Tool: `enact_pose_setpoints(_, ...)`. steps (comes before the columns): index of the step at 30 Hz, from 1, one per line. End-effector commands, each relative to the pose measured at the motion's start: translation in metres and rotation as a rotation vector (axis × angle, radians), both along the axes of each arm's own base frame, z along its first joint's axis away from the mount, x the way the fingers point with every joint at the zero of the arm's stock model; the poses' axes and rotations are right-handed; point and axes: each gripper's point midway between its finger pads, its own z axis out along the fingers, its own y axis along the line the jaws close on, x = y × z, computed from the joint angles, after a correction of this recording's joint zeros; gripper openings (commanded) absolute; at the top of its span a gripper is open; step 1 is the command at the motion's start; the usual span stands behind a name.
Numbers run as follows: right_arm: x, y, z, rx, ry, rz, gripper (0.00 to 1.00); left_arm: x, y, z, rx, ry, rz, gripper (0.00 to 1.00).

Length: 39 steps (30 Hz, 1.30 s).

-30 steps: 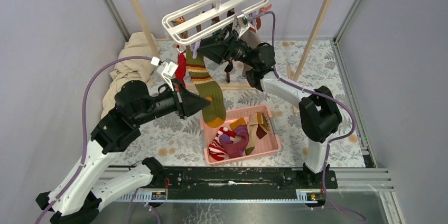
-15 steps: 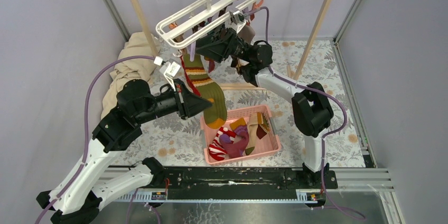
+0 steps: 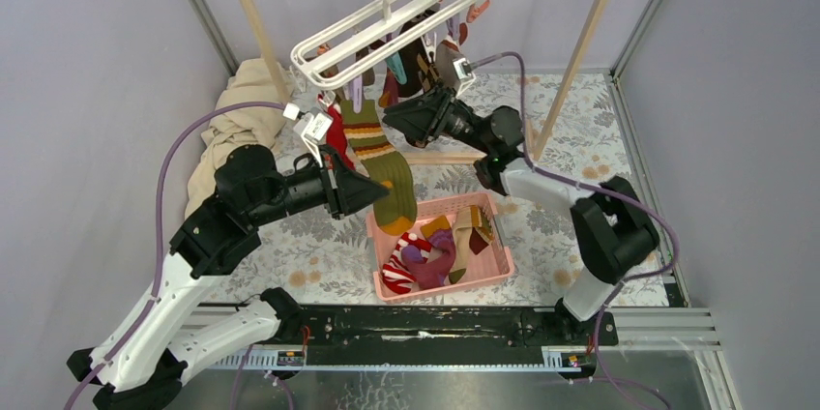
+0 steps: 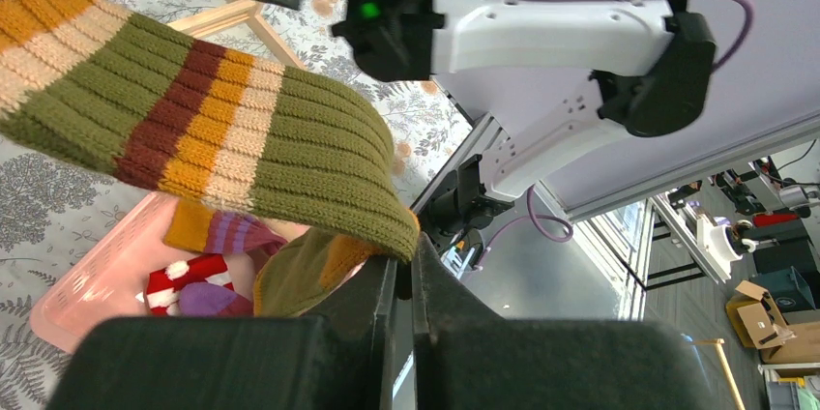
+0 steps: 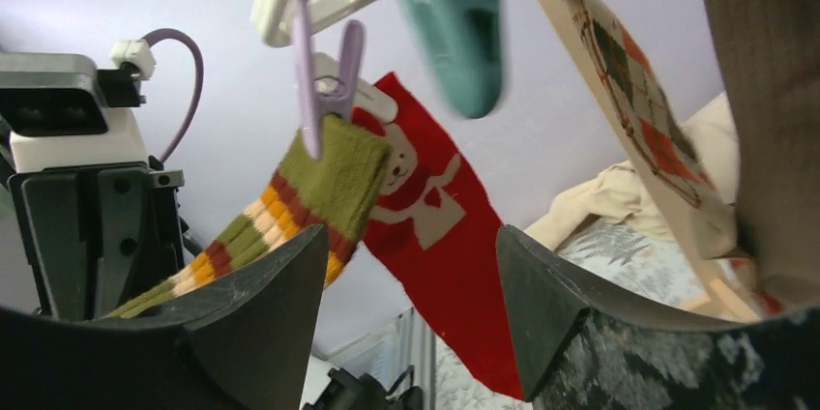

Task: Remove the socks clipped to the hanger
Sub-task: Remove the sock from the hanger.

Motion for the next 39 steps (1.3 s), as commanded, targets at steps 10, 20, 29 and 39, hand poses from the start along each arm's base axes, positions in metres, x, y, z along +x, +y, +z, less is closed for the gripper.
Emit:
enact_pose_setpoints(10,-0.026,-0.018,0.046,0.058,-0.162,-0.018,0.72,-0.012,-0.015,0.027,-0.089,-0.032,-0.112,0.00)
enact_pose_setpoints(20,-0.019,-0.011,0.075,0.249,-0.170,0.154,0.72,-0.030,-0.020,0.047,-0.154,-0.029,-0.215,0.00)
enact_pose_setpoints(29,-0.016,-0.009,0.091,0.304,-0.176,0.228,0.72,-0.030,-0.023,0.032,-0.127,-0.004,-0.230,0.00)
enact_pose_setpoints(39,-0.021,-0.007,0.098,0.300,-0.196,0.272,0.72,-0.027,-0.027,0.023,-0.115,0.008,-0.237,0.00)
